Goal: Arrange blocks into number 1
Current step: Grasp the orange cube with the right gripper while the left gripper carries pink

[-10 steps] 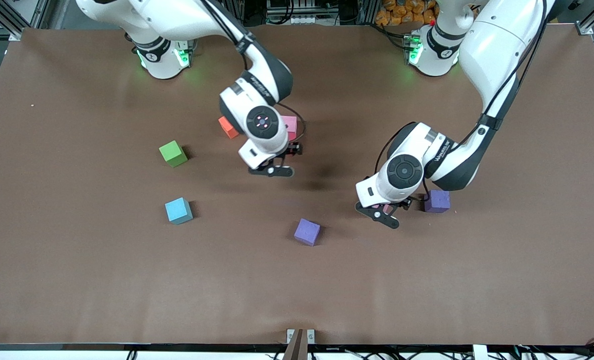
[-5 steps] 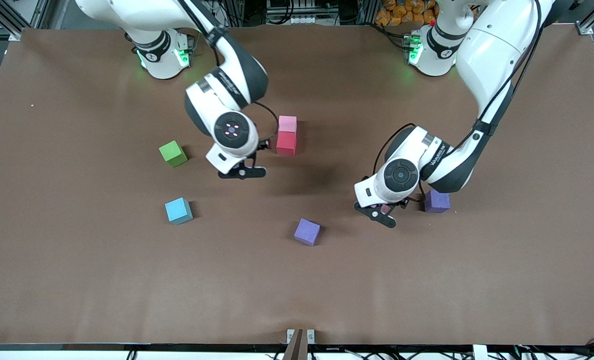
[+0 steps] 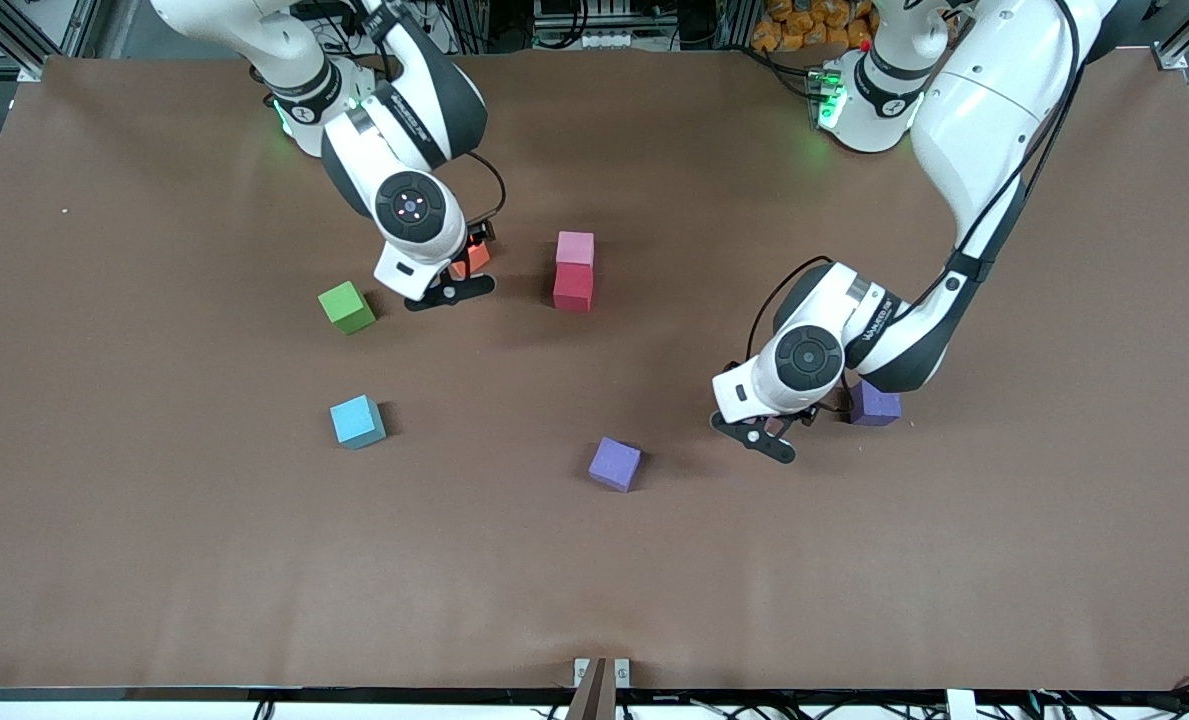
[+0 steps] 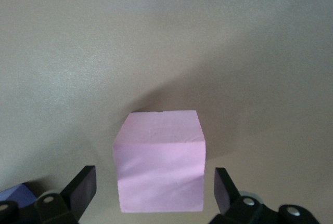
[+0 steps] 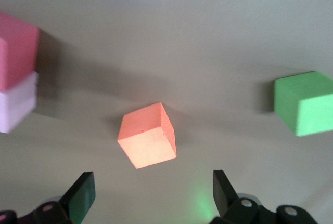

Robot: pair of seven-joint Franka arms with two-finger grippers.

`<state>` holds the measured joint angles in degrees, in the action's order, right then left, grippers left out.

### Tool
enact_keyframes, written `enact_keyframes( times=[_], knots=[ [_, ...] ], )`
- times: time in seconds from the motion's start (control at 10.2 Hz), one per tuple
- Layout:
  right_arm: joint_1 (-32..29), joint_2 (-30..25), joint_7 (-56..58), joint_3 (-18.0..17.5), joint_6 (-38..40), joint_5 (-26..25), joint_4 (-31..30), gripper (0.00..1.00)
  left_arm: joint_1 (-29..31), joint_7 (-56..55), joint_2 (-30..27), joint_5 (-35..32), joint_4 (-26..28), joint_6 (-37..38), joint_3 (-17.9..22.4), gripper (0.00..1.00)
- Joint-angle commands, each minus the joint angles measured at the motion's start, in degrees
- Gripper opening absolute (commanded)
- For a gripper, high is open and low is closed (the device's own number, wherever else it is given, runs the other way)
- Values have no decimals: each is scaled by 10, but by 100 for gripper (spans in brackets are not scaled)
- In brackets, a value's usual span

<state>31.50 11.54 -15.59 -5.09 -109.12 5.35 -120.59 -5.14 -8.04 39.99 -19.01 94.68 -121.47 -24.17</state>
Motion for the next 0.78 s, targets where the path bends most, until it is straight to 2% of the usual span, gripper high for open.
enact_keyframes(
  times=[0.0,0.1,0.2,0.39,0.68],
  knots=[
    [28,-27,24,-6,-138,-5,-121,100,1,8,6,-16,2,-11,5,100],
    [38,-26,25,-6,-186,-5,-146,100,1,6,8,-16,3,-11,5,100],
    [45,-26,25,-6,-192,-5,-155,100,0,-1,11,-16,3,-11,5,100],
    [66,-33,27,-5,-192,-6,-169,100,1,-64,11,-16,8,-10,5,1],
    [70,-32,34,-5,-207,-15,-185,100,-5,-121,9,-16,9,-10,5,0]
  ],
)
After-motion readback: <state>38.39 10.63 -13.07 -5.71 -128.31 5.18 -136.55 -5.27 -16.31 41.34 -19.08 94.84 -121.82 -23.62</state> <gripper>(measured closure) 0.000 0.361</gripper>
